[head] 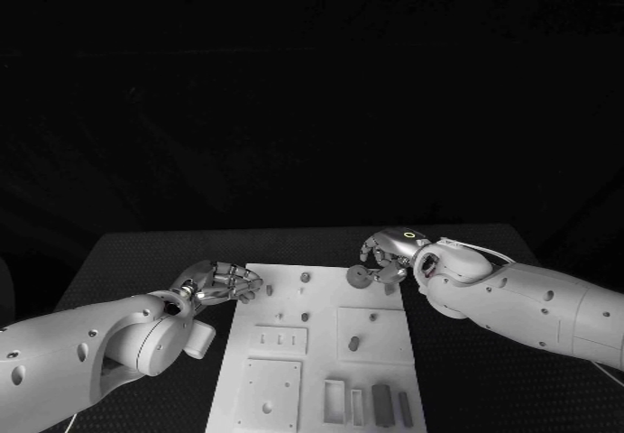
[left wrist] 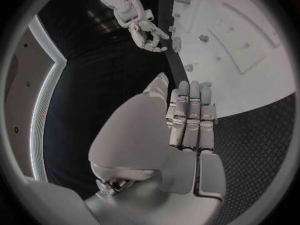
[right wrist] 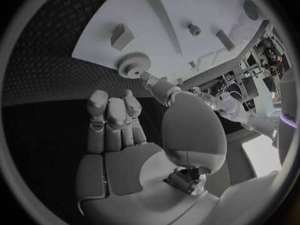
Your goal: Assemble the parts on the task board
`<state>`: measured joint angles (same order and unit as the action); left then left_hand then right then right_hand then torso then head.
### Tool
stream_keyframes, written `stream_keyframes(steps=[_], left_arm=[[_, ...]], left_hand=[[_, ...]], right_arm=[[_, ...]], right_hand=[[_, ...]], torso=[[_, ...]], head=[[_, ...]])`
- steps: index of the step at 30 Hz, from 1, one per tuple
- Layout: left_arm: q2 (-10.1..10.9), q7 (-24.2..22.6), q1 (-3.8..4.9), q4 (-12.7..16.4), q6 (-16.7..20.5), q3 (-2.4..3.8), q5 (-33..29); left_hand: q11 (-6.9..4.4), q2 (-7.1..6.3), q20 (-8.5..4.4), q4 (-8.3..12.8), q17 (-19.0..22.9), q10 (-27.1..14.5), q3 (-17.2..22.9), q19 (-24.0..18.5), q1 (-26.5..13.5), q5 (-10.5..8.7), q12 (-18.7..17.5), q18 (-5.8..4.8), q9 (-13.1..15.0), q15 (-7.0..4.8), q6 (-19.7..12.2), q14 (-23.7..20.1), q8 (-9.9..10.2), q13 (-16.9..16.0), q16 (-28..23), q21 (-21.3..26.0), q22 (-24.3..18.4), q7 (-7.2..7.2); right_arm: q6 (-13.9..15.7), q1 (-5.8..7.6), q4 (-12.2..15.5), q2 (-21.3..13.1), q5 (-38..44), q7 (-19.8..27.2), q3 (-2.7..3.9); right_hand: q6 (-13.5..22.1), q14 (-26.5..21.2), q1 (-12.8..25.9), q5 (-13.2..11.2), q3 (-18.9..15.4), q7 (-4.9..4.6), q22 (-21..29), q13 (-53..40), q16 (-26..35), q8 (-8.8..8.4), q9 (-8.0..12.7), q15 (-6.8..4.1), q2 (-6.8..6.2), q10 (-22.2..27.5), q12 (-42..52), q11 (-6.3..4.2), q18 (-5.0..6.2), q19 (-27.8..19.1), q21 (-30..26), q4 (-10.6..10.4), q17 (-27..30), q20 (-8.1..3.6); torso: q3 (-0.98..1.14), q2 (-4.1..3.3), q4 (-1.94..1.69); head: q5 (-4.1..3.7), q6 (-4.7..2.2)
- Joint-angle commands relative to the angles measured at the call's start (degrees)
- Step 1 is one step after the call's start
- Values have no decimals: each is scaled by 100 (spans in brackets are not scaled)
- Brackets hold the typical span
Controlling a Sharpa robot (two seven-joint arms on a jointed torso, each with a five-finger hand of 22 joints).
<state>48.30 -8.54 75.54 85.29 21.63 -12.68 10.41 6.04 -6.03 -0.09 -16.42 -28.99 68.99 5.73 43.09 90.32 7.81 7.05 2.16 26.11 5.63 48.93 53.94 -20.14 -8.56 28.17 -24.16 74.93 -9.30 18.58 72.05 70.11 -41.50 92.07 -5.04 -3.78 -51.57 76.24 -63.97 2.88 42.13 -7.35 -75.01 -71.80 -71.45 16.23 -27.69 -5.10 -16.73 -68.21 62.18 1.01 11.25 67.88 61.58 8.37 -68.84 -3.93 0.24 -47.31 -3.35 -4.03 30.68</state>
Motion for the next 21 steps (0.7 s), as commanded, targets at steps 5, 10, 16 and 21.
stream_keyframes(steps=[5, 10, 16, 21], left_arm=[[-34, -54, 3, 20, -111, 3, 22], [-27, -54, 2, 37, -112, 3, 22], [-25, -56, 2, 68, -110, 3, 22], [-17, -54, 2, 98, -111, 3, 22]], left_hand=[[11, 10, 12, -6, -6, 49, -35, -33, 39, -18, -34, 113, 10, 14, 30, -6, 23, -9, -40, -35, 103, -12], [11, 13, 13, -7, -7, 50, -36, -33, 38, -18, -36, 113, 10, 14, 30, -6, 24, -9, -42, -35, 102, -12], [11, 13, 13, -7, -9, 50, -38, -34, 38, -18, -39, 112, 11, 14, 30, -6, 26, -10, -44, -35, 102, -13], [11, 15, 13, -8, -11, 51, -40, -34, 37, -18, -42, 112, 11, 15, 30, -6, 28, -10, -47, -36, 102, -13]], right_arm=[[-158, -66, -207, 139, -105, 147, 1], [-140, -76, -287, 192, -111, 164, 1], [-143, -85, -401, 279, -113, 179, 2], [-177, -87, -458, 307, -129, 194, 2]], right_hand=[[61, 63, 72, 15, -85, -40, -70, -3, -59, -55, 30, 7, 10, 10, 95, 21, 375, 152, 42, -20, -49, -86], [99, 55, 90, 18, -123, -42, -71, 13, -53, -83, 49, 10, 11, 37, 132, 23, 375, 151, 44, -22, -49, -92], [146, 50, 101, 19, -153, -46, -71, 35, -46, -113, 69, 13, 15, 64, 160, 27, 375, 147, 43, -24, -51, -95], [157, 43, 108, 20, -163, -47, -72, 45, -36, -121, 74, 15, 19, 75, 170, 29, 375, 146, 43, -31, -44, -96]], torso=[[-8, 0, -7], [-16, 5, -7], [-16, -1, -3], [-16, 2, -3]], head=[[16, 37], [27, 52], [40, 61], [36, 75]])
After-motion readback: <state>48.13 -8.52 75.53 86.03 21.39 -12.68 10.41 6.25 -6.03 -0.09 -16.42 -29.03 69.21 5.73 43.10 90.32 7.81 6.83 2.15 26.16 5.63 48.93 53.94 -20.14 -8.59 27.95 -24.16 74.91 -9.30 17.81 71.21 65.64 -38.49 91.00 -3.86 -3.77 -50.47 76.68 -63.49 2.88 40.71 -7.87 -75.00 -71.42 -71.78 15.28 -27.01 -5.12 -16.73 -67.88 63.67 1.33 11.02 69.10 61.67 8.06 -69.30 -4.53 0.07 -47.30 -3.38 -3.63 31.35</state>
